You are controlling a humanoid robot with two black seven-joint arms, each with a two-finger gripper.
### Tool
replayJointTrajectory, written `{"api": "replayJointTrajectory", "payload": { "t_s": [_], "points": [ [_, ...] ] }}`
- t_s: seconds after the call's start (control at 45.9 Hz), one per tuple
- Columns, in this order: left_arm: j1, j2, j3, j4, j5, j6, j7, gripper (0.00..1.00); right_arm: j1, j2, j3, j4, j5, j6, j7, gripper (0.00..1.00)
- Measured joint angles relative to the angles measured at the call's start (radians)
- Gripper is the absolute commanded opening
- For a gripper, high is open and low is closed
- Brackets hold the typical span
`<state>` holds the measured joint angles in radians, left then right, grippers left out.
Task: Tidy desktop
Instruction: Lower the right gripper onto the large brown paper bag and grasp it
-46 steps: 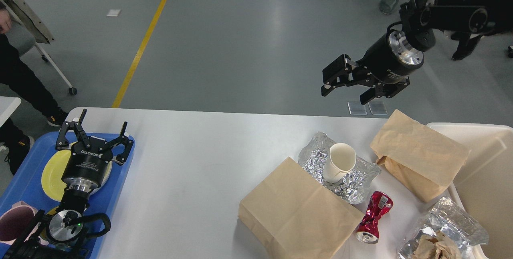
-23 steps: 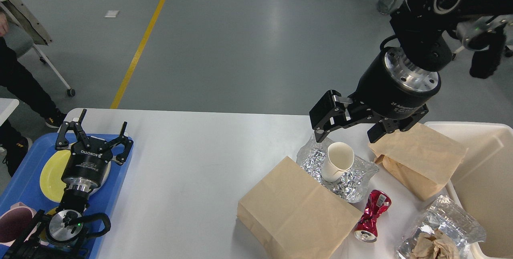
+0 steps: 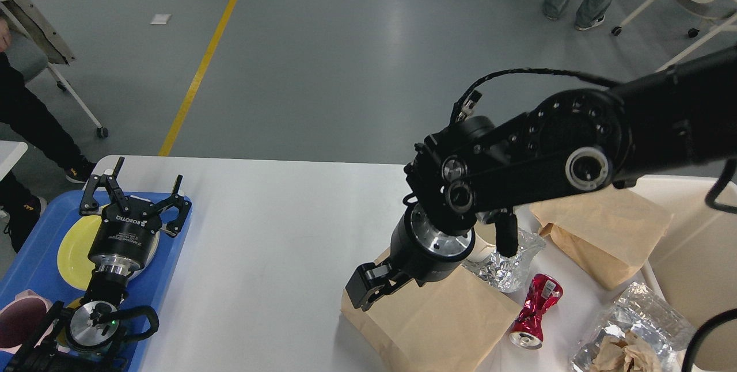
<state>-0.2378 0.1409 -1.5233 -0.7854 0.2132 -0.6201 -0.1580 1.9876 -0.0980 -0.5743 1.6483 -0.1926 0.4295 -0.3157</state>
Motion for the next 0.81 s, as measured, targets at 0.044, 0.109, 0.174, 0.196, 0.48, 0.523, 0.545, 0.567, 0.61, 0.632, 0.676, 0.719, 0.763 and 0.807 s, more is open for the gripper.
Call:
{"api": "replayJointTrajectory", "payload": {
  "t_s": [0.044, 0.109, 0.174, 0.196, 0.48, 0.523, 0.545, 0.567, 0.61, 0.632, 0.676, 0.719, 0.763, 0.807],
  "points": [
    [0.000, 0.000, 0.000, 0.000, 0.000, 0.000, 0.000, 0.96, -0.037, 0.018, 0.010, -0.003, -0.043, -0.024, -0.011, 0.90],
    [0.000, 0.000, 0.000, 0.000, 0.000, 0.000, 0.000, 0.96, -0.102, 0.049, 0.018, -0.014, -0.114, -0.063, -0.023, 0.90],
    [0.000, -0.001, 0.000, 0.000, 0.000, 0.000, 0.000, 0.96, -0.164, 0.075, 0.020, -0.043, -0.191, -0.105, -0.031, 0.90],
    [0.000, -0.001, 0.000, 0.000, 0.000, 0.000, 0.000, 0.96, -0.187, 0.086, 0.020, -0.060, -0.216, -0.119, -0.036, 0.90],
    [0.000, -0.001, 0.001, 0.000, 0.000, 0.000, 0.002, 0.96, -0.390, 0.186, 0.016, -0.215, -0.291, -0.154, -0.124, 0.87],
    [0.000, -0.001, 0.002, 0.000, 0.000, 0.000, 0.002, 0.96, -0.414, 0.199, 0.015, -0.229, -0.291, -0.159, -0.130, 0.87],
    [0.000, -0.001, 0.002, 0.000, 0.000, 0.000, 0.002, 0.96, -0.423, 0.205, 0.015, -0.238, -0.292, -0.163, -0.132, 0.87],
    [0.000, -0.001, 0.002, 0.000, 0.000, 0.000, 0.002, 0.96, -0.431, 0.210, 0.015, -0.248, -0.292, -0.168, -0.133, 0.87],
    [0.000, -0.001, 0.002, 0.000, 0.000, 0.000, 0.002, 0.96, -0.454, 0.223, 0.014, -0.277, -0.293, -0.180, -0.135, 0.87],
    [0.000, -0.001, 0.002, 0.000, 0.000, 0.000, 0.002, 0.96, -0.469, 0.230, 0.011, -0.296, -0.293, -0.186, -0.135, 0.87],
    [0.000, -0.001, 0.002, 0.000, 0.000, 0.000, 0.002, 0.96, -0.493, 0.240, 0.003, -0.323, -0.294, -0.192, -0.135, 0.87],
    [0.000, -0.001, 0.002, 0.000, 0.000, 0.000, 0.002, 0.96, -0.514, 0.248, -0.008, -0.344, -0.297, -0.195, -0.136, 0.86],
    [0.000, -0.001, 0.002, 0.000, 0.000, 0.000, 0.002, 0.96, -0.527, 0.253, -0.014, -0.353, -0.299, -0.197, -0.136, 0.81],
    [0.000, -0.001, 0.002, 0.000, 0.000, 0.000, 0.002, 0.96, -0.540, 0.258, -0.019, -0.360, -0.302, -0.199, -0.136, 0.76]
  ]
}}
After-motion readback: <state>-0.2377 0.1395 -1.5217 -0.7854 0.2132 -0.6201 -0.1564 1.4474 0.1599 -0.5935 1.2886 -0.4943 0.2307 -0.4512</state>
